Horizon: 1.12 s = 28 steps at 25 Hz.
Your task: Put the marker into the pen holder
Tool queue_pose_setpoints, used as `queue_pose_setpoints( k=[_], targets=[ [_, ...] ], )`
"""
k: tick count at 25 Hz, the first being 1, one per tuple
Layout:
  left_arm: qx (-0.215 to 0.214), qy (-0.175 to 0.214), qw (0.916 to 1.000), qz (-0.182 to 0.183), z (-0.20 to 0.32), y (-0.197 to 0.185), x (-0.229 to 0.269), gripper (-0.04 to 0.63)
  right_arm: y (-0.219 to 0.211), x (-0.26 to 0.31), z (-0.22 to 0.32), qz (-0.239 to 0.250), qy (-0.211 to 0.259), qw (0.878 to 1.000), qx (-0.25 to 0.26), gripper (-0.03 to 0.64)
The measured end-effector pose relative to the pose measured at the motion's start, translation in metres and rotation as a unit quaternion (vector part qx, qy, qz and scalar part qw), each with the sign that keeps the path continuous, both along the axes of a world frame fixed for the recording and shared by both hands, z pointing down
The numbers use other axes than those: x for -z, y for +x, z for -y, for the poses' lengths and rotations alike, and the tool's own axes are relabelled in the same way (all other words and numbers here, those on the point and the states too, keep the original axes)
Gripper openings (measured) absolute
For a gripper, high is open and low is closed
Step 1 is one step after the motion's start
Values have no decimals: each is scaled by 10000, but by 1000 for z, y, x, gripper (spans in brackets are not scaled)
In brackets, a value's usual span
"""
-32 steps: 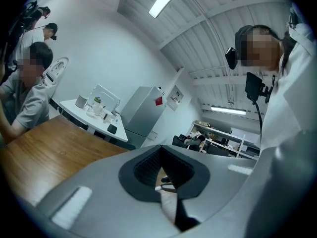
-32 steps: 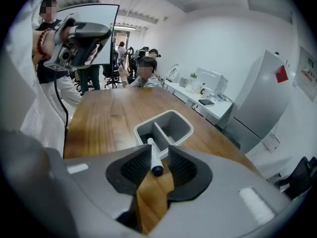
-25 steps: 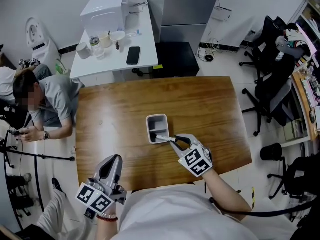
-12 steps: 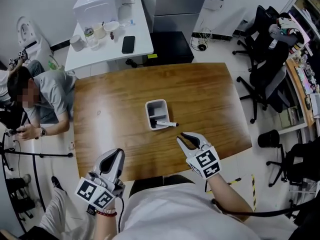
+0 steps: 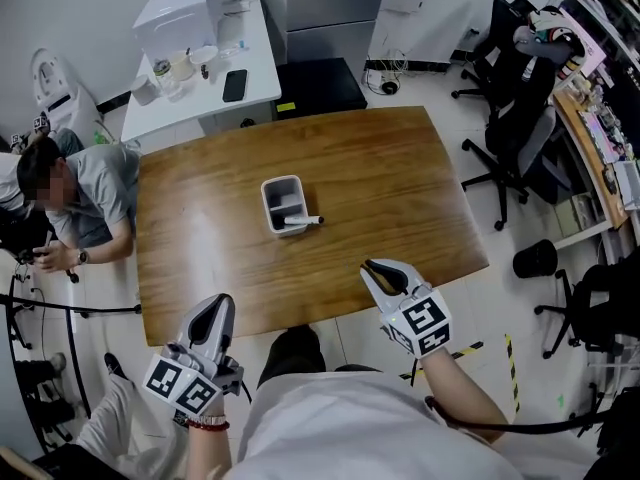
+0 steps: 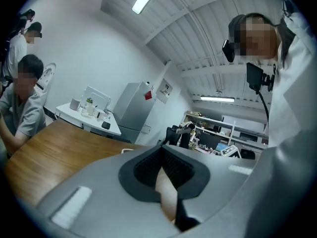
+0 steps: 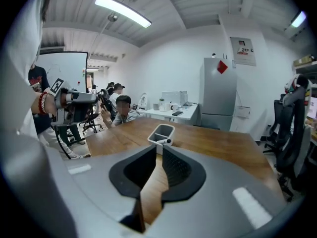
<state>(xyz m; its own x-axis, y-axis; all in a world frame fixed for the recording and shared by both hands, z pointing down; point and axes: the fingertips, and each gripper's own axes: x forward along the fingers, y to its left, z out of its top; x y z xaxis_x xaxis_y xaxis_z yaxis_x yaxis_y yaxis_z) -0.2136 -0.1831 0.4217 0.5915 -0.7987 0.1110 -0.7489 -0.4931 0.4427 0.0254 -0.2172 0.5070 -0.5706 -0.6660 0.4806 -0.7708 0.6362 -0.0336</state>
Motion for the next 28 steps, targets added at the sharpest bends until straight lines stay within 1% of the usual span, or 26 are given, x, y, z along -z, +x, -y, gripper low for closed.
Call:
queue_pose_setpoints(
  k=[4, 7, 11, 13, 17, 21, 25, 26, 28],
  targets=[
    [-75, 29, 9999, 95, -39, 33, -2, 2, 49, -1, -41, 214, 37, 9994, -281, 21],
    [-1, 33, 10000, 86, -76, 54, 2, 2, 72, -7, -69, 372, -3, 9988, -329, 17],
    [95, -8, 9999, 130, -127, 73, 2, 2, 86, -12, -107, 469, -49, 9986, -229, 14],
    [153, -47, 9997, 185, -147, 76, 5, 2, 91, -11, -127, 522, -53, 9984, -191, 12],
    [336, 0, 9993, 178, -166, 73, 20, 2, 101, 1, -154, 654, 19, 9976, -222, 8],
    [164, 98, 9997, 128, -174, 92, 22, 5, 124, 11, -184, 790, 77, 9960, -415, 4],
    [-84, 166, 9998, -33, -190, 119, 16, 6, 149, 7, -219, 776, 63, 9945, -701, -5],
    [-156, 173, 9997, -21, -196, 123, 16, 6, 152, 6, -226, 767, 36, 9942, -747, -6],
    [-308, 206, 9992, 161, -210, 126, 15, 6, 150, 6, -237, 737, 0, 9944, -763, -6]
  ],
)
